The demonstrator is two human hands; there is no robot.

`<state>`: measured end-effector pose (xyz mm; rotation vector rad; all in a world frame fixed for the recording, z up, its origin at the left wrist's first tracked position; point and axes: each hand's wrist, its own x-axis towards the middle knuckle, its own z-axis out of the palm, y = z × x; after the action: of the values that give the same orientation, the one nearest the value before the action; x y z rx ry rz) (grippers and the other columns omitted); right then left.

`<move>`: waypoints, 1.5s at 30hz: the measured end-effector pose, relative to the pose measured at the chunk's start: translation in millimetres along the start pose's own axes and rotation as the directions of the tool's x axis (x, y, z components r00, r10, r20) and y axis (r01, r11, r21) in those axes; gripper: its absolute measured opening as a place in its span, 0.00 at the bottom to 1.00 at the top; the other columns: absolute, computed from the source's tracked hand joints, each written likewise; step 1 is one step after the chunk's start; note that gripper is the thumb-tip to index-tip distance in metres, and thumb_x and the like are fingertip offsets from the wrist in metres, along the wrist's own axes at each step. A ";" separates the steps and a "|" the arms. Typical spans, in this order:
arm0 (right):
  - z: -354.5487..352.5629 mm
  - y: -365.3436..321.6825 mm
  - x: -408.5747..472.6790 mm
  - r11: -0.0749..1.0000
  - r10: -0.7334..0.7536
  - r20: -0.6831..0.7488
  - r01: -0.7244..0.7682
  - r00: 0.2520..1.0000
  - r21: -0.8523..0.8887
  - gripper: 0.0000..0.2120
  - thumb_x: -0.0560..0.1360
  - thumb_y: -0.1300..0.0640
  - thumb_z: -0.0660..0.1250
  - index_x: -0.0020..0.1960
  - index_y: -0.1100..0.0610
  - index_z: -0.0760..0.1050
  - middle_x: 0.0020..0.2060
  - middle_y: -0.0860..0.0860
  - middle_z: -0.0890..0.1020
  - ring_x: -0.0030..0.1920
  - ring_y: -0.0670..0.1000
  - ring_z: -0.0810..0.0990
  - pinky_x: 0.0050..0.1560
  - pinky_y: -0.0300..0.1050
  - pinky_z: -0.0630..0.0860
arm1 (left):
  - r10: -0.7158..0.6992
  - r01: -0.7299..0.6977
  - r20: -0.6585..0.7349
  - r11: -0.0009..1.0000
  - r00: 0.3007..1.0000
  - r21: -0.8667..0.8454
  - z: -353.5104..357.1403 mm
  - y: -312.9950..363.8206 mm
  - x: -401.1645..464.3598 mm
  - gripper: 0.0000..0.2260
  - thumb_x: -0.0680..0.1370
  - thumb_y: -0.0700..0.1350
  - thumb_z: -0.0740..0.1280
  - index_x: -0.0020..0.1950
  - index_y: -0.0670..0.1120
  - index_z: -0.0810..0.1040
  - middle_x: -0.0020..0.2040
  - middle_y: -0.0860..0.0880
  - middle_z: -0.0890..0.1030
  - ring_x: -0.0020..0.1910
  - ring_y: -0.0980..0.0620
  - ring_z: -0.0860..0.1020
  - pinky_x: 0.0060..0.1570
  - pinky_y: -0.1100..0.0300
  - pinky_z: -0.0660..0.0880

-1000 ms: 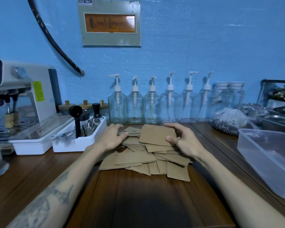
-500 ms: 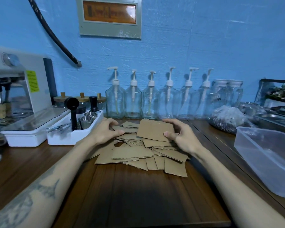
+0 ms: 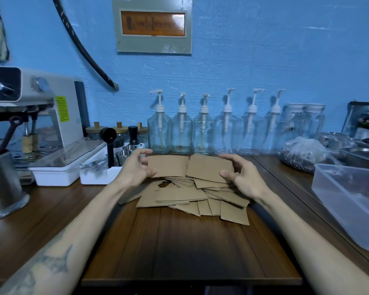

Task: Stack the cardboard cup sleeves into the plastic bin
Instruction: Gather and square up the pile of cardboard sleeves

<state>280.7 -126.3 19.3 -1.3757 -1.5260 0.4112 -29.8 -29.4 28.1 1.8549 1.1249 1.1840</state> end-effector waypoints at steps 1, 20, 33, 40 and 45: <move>-0.1 -0.3 -0.3 1.000 0.004 0.001 -0.004 1.000 0.012 0.22 0.76 0.58 0.71 0.62 0.34 0.75 0.37 0.63 0.78 0.30 0.52 0.75 0.32 0.46 0.77 | -0.014 0.012 -0.026 0.996 1.000 -0.089 0.3 -0.6 0.0 0.24 0.73 0.30 0.72 0.67 0.41 0.70 0.36 0.52 0.77 0.34 0.55 0.78 0.41 0.71 0.74; 3.2 -4.7 -1.6 0.996 -0.056 0.021 0.057 0.998 -0.065 0.23 0.76 0.56 0.72 0.64 0.35 0.74 0.49 0.54 0.81 0.49 0.59 0.79 0.57 0.60 0.78 | 0.275 -0.319 0.195 0.912 0.942 0.256 19.4 14.4 -20.9 0.20 0.69 0.52 0.77 0.60 0.55 0.81 0.54 0.56 0.81 0.55 0.57 0.77 0.61 0.55 0.73; 19.8 -21.6 -5.6 0.991 -0.123 0.184 0.131 0.975 -0.033 0.25 0.78 0.63 0.69 0.68 0.41 0.74 0.46 0.40 0.79 0.43 0.43 0.77 0.49 0.41 0.75 | 0.364 -0.357 -0.091 0.930 0.927 0.089 68.8 20.0 -18.7 0.32 0.66 0.48 0.80 0.64 0.57 0.67 0.56 0.52 0.67 0.52 0.62 0.69 0.53 0.75 0.66; 23.1 -27.9 -10.0 0.997 -0.079 0.244 0.080 0.967 0.009 0.33 0.72 0.71 0.62 0.72 0.45 0.72 0.49 0.45 0.81 0.40 0.40 0.79 0.44 0.34 0.77 | 0.377 -0.397 0.138 0.900 0.916 0.178 65.6 20.9 -17.2 0.29 0.72 0.55 0.75 0.72 0.56 0.72 0.62 0.56 0.73 0.62 0.60 0.71 0.66 0.58 0.68; 27.8 -27.8 -9.6 0.998 -0.068 0.221 0.064 0.973 0.027 0.23 0.76 0.50 0.65 0.70 0.39 0.73 0.42 0.35 0.81 0.42 0.35 0.77 0.51 0.35 0.73 | 0.478 -0.495 0.131 0.824 0.868 0.276 63.0 21.0 -19.2 0.23 0.72 0.57 0.74 0.64 0.51 0.79 0.50 0.59 0.75 0.52 0.66 0.73 0.51 0.74 0.65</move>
<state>241.2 -133.2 24.6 -1.2929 -1.7400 0.5522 30.7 -60.3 15.5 2.5049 0.8532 1.2710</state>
